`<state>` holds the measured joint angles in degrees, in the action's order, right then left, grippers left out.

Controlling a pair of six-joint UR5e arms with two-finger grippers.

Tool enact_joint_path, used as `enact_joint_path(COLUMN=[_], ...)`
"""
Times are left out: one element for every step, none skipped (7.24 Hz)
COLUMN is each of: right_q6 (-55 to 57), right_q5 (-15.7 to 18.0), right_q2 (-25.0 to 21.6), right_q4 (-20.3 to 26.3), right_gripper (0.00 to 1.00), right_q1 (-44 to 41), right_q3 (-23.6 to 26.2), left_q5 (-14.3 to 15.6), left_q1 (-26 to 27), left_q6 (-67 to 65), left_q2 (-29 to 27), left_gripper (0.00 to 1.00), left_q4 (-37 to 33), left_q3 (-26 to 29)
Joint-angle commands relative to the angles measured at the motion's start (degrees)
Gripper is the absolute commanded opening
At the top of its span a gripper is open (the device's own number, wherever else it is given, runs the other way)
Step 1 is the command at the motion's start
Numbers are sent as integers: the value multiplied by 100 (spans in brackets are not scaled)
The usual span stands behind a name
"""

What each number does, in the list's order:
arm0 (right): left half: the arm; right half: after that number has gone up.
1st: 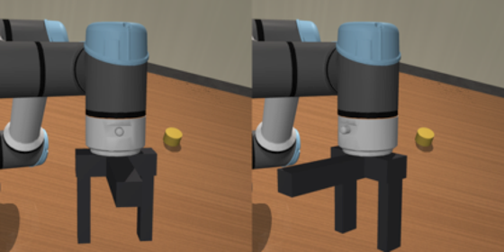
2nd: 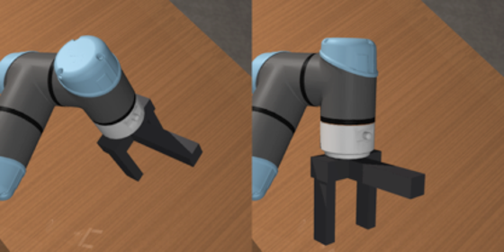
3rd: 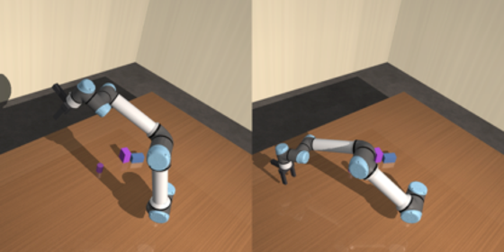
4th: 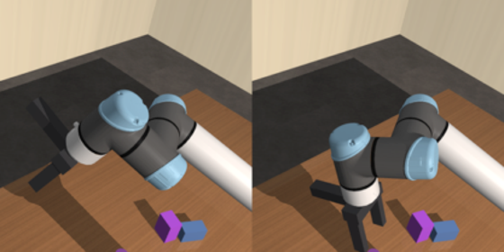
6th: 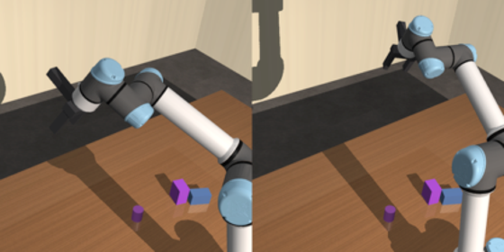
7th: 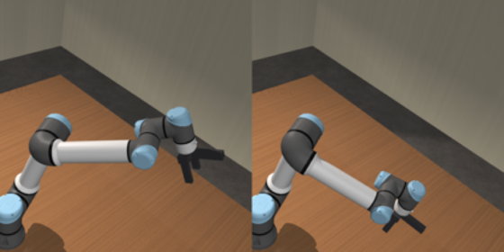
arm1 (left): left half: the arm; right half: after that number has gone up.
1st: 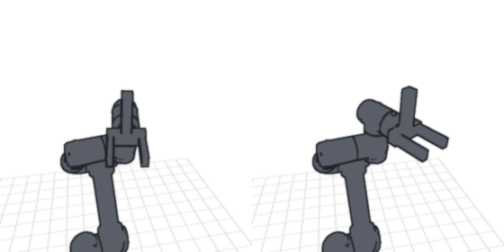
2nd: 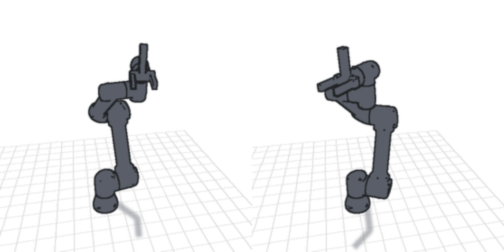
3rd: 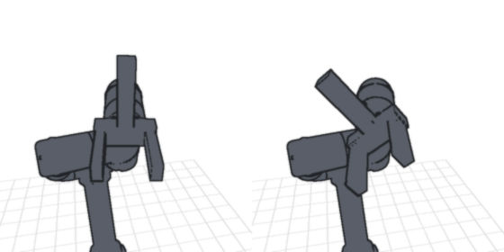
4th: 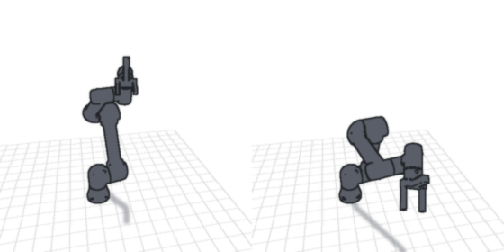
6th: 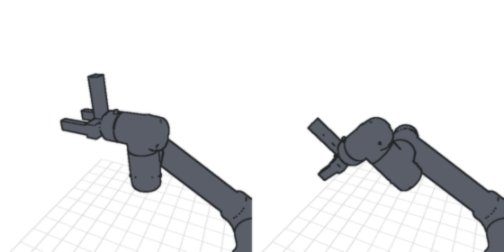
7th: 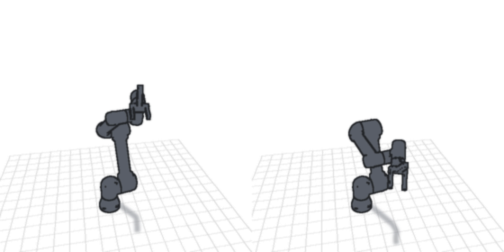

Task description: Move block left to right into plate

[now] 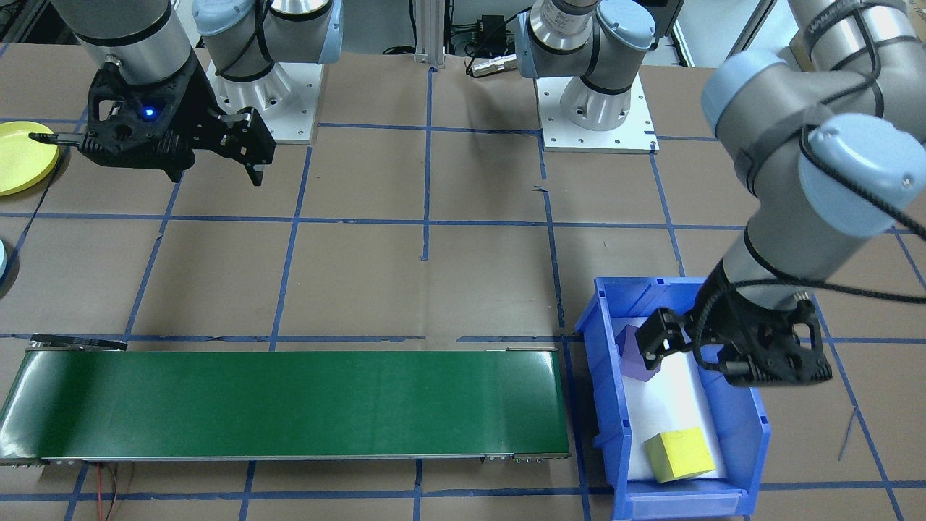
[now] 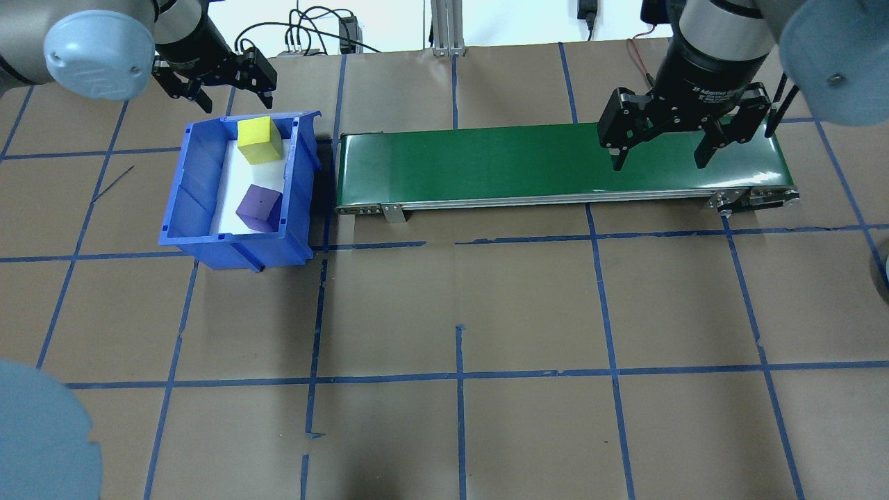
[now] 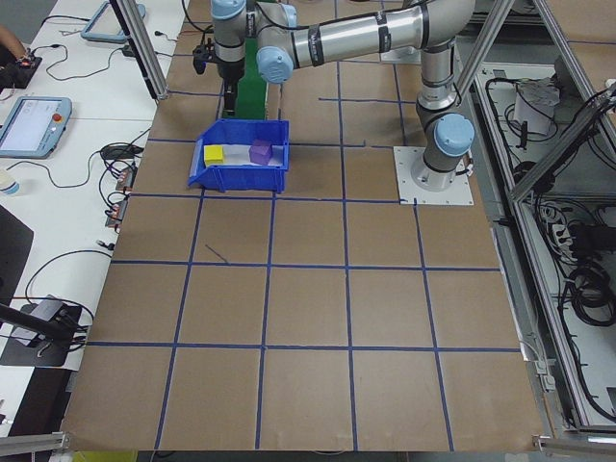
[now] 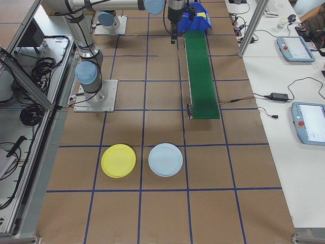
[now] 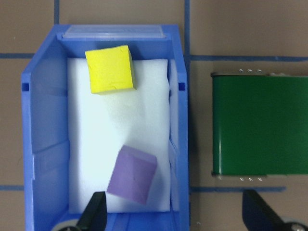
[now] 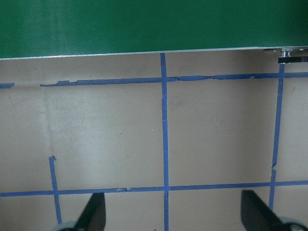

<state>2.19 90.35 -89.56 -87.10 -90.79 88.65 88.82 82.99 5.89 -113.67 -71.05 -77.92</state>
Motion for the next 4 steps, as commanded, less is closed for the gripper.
enact_joint_path(right_q6=[0,0,0,0], right_q5=[0,0,0,0], right_q2=[0,0,0,0], right_q4=[0,0,0,0], right_gripper=[100,100,100,100], right_q1=[0,0,0,0], right_q3=[4,4,-5,4], left_q5=[4,4,4,13], left_q1=[-160,-195,-204,-213], left_q6=[70,79,70,70], left_q2=[-996,-1104,-1192,-1306], left_gripper=[100,100,100,100], left_q4=[274,485,644,1115], left_q3=[636,516,367,165])
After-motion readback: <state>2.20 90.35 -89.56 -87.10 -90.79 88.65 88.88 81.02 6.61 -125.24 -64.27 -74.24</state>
